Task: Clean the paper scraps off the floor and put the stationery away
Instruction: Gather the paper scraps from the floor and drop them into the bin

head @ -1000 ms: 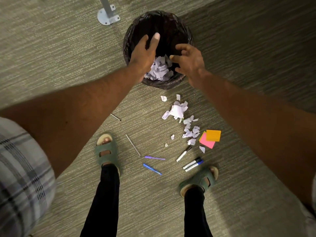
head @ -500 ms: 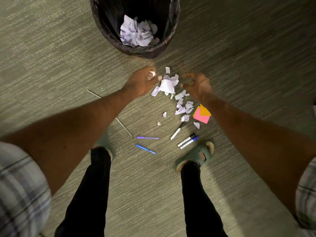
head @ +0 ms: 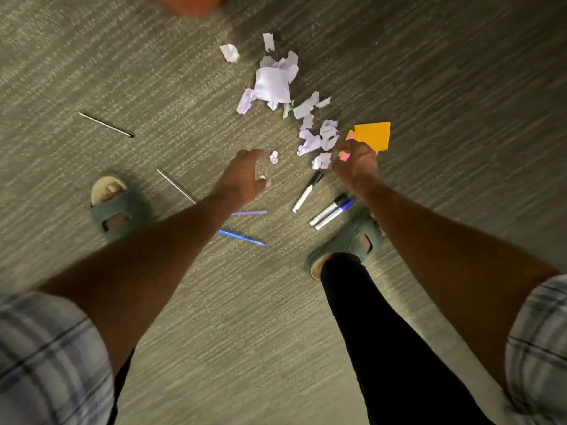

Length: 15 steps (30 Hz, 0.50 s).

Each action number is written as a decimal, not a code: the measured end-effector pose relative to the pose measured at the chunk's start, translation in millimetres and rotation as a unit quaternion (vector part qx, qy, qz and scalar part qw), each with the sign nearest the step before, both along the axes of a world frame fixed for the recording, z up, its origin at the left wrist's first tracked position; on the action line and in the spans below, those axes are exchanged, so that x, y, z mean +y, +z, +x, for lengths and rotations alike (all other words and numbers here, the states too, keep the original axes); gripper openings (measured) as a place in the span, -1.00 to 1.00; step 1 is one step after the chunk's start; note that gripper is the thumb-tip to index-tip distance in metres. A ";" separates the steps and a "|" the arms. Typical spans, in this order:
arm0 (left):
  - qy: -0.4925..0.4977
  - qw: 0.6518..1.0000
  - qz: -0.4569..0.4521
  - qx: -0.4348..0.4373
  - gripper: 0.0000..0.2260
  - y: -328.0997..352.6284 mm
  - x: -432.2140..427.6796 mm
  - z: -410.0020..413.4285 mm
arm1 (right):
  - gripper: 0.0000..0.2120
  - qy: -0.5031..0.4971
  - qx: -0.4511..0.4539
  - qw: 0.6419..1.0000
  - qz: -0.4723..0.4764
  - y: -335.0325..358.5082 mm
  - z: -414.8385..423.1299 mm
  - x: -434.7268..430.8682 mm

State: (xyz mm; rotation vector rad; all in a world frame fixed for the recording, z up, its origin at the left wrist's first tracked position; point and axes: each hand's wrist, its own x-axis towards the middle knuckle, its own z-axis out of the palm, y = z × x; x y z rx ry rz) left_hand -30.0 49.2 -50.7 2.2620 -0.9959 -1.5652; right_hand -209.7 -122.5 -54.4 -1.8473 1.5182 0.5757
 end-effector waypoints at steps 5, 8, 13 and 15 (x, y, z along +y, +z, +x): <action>-0.030 0.999 0.019 -0.022 -0.53 -51.9 18.1 -32.8 | -0.75 0.012 0.037 0.999 -0.006 -57.5 -46.6 1.0; -0.041 0.998 0.020 -0.040 -0.57 -80.2 24.6 -45.5 | -0.72 0.029 0.035 0.998 -0.032 -85.7 -68.4 6.1; -0.046 0.997 -0.011 -0.057 -0.58 -116.5 24.7 -62.0 | -0.67 0.095 0.050 0.992 -0.069 -124.6 -89.5 18.9; -0.036 0.996 -0.023 -0.077 -0.66 -128.0 23.2 -63.7 | -0.64 0.124 0.043 0.986 -0.100 -132.7 -93.5 18.4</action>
